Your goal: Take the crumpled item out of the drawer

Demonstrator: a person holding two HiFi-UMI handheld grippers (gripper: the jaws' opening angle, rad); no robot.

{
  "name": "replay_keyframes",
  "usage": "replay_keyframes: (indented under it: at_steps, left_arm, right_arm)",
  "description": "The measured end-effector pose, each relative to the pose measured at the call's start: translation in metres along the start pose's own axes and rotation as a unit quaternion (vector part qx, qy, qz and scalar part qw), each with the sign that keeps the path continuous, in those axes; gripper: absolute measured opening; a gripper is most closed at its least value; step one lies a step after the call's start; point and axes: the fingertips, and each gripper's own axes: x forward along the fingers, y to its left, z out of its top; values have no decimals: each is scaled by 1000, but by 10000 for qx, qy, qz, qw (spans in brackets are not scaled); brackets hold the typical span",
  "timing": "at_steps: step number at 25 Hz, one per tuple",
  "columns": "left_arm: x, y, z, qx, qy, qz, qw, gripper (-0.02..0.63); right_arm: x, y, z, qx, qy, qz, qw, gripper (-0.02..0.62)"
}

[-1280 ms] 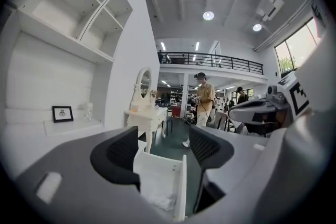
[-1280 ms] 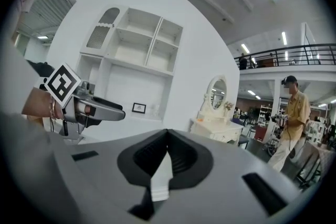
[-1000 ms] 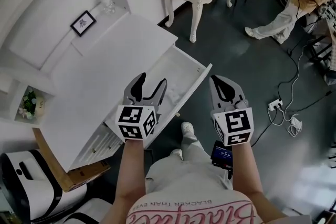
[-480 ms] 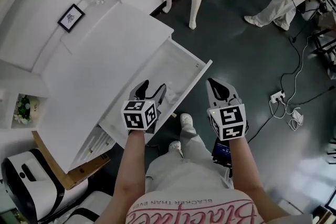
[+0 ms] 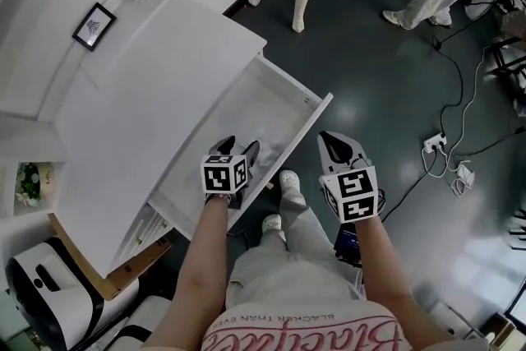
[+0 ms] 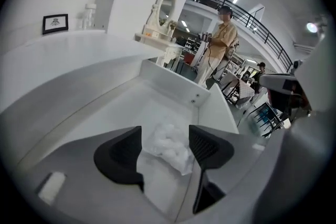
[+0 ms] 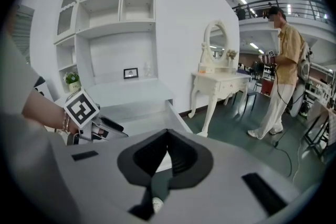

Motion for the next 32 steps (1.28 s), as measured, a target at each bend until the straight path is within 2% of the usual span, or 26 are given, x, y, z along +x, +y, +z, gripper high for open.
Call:
replay_keyframes:
  at_steps: [4,7,11,16,18,19,21,23,26,32]
  left_arm:
    - [25,15,-19,-347,451,98,9983,288]
    - [37,26,-29,-446,628,214,9968,290]
    - [46,30,-34,-348,696,341,9964,288]
    - [48,26,-36,36,643,388,9972,273]
    - [50,20,-36,133,677,257,9973,193]
    - [51,17,-36,187,701,205,9972,185]
    - [52,13,-35,213,738,127,9970,129]
    - [50,12,-33,103,735,65,9972,96]
    - [44,14,-31,-46,703,35,9975,81]
    - [26,16,-22,0,511,16,9987,71]
  right_arm:
    - [10,3,-7,-46,156,121,9998,6]
    - [18,6,-10,-119,231,205,9995,6]
    - [23,2,-13,-186,296,254,9991,6]
    - [27,-4,-15,-159,343,228,9990,6]
    - [27,-4,-13,-172,331,240,9990,6]
    - [26,-3,-12,-180,324,246,9990,6]
    - [26,-2,-11,-196,313,258,9990,6]
    - [25,0,-9,-214,306,261,9990,6]
    - [23,2,-7,-232,290,259,9990,6]
    - [17,8,1,-287,175,288,9990,6]
